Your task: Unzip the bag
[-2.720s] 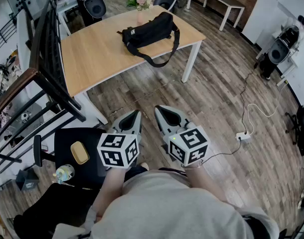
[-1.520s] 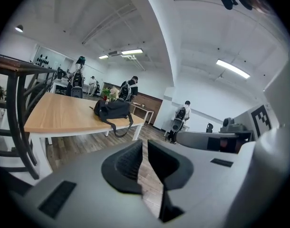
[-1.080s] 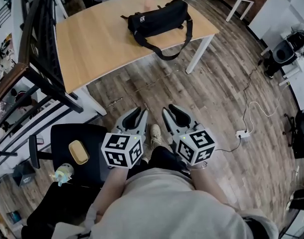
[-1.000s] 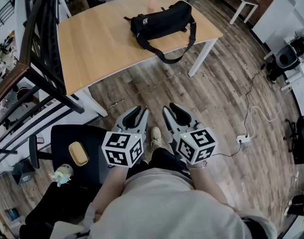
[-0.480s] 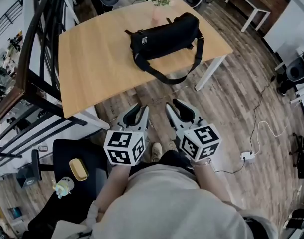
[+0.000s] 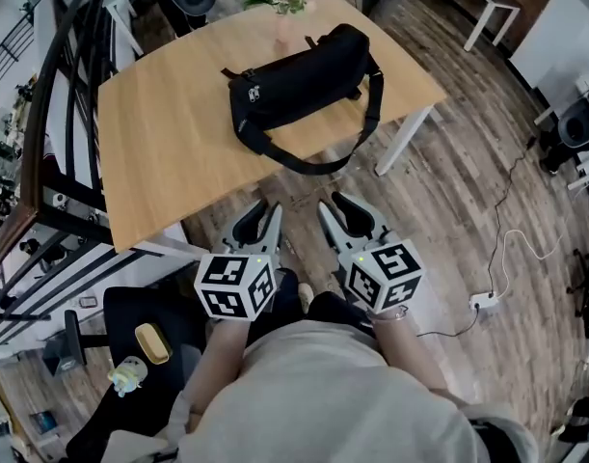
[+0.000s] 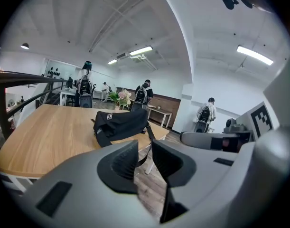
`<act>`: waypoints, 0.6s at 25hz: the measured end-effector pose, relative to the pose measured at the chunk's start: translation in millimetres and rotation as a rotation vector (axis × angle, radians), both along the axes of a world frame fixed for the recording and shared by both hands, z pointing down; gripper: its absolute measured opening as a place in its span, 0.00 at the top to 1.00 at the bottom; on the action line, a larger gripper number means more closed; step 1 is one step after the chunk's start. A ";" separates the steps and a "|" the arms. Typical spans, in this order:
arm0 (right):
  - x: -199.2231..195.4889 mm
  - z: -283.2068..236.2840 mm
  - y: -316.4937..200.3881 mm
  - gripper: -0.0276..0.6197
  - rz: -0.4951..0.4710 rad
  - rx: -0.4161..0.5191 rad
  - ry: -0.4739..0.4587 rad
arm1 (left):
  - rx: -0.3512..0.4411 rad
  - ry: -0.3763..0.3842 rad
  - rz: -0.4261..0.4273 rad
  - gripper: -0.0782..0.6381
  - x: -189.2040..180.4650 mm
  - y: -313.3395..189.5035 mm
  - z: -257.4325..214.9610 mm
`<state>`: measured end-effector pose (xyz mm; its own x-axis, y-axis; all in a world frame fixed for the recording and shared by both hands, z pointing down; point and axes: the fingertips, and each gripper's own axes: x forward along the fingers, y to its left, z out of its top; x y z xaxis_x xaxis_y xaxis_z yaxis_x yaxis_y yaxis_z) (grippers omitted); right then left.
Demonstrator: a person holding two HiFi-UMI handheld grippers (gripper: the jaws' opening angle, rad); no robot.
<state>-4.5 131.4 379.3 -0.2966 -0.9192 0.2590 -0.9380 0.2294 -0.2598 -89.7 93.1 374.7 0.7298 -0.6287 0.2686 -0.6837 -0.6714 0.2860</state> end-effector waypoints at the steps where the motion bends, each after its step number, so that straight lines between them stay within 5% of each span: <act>1: 1.6 2.4 -2.2 0.80 0.001 -0.004 -0.005 | -0.005 -0.007 0.003 0.77 2.4 -1.2 2.4; 15: 24.2 16.1 -54.9 0.77 0.018 -0.035 0.006 | -0.049 -0.006 -0.001 0.77 22.1 -63.2 13.7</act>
